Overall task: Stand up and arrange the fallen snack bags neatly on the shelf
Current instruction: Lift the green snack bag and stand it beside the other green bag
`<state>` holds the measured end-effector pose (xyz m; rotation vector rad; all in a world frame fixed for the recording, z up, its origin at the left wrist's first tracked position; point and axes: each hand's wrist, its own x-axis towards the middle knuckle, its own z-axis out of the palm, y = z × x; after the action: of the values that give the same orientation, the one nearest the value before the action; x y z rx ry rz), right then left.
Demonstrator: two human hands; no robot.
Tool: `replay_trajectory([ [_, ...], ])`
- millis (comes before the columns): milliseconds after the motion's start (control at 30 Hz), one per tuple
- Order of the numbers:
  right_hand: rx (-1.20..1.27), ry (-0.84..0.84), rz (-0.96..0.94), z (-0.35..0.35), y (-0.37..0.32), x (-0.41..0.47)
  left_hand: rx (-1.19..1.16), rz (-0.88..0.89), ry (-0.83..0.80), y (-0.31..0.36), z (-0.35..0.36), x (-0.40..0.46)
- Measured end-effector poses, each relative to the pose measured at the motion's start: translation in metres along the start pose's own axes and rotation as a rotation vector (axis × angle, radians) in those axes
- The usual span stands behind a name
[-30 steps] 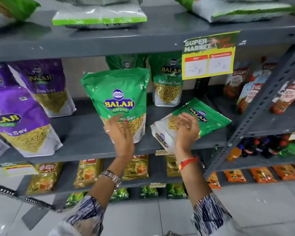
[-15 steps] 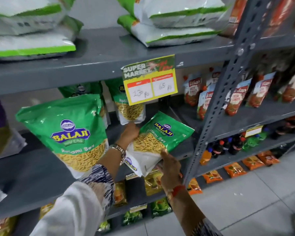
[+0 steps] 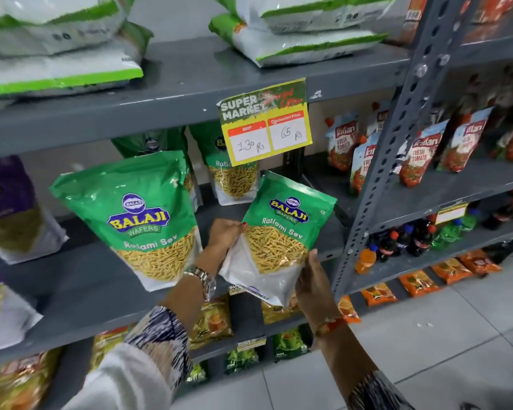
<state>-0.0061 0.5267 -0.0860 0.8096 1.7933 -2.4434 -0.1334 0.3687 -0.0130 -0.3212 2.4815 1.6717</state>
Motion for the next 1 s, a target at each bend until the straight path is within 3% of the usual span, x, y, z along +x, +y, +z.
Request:
replay_trajectory([
  [167,0.437,-0.113,-0.021,0.0,-0.013,-0.015,-0.158,0.001,0.061,-0.025,-0.014,-0.051],
  [367,0.347,-0.041,-0.054,-0.013,-0.008,-0.054,-0.255,0.107,0.052,-0.025,-0.033,-0.118],
  [600,0.181,0.233,-0.448,0.006,-0.046,-0.138,-0.513,0.181,0.055,-0.036,-0.069,-0.197],
  [1000,0.177,0.085,-0.621,0.035,-0.069,-0.223,-0.755,0.414,0.062,-0.036,-0.134,-0.255],
])
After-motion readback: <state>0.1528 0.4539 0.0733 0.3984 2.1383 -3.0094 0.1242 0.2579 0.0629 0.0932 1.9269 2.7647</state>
